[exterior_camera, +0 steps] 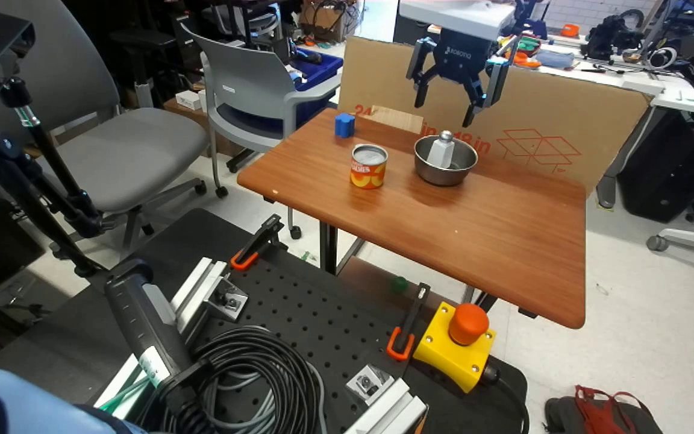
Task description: Remove the white bottle from the silver bowl and put it on the table
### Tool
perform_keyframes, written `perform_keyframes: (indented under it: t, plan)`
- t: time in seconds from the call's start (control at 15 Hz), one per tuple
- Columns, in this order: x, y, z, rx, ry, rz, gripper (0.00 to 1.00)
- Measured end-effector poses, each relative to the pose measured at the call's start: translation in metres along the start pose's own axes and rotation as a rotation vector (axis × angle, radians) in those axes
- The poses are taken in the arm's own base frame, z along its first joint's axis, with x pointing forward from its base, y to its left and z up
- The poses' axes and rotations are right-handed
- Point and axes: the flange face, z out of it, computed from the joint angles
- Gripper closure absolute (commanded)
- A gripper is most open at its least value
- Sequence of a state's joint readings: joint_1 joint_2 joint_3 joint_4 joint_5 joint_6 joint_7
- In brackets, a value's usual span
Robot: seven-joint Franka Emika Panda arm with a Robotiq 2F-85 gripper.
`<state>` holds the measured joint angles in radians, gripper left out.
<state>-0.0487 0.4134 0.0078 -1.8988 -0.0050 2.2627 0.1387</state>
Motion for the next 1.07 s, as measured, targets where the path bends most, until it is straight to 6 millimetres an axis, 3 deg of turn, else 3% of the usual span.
perform_keyframes:
  t: [0.4,0.47,0.53,1.07]
  plan:
    - [0.034,0.005,0.031,-0.009,-0.116,0.026,0.0]
    - [0.039,0.007,0.034,-0.012,-0.127,0.032,0.09]
    - [0.044,0.01,0.038,-0.014,-0.138,0.04,0.26]
    - [0.066,0.015,0.05,-0.022,-0.197,0.084,0.88]
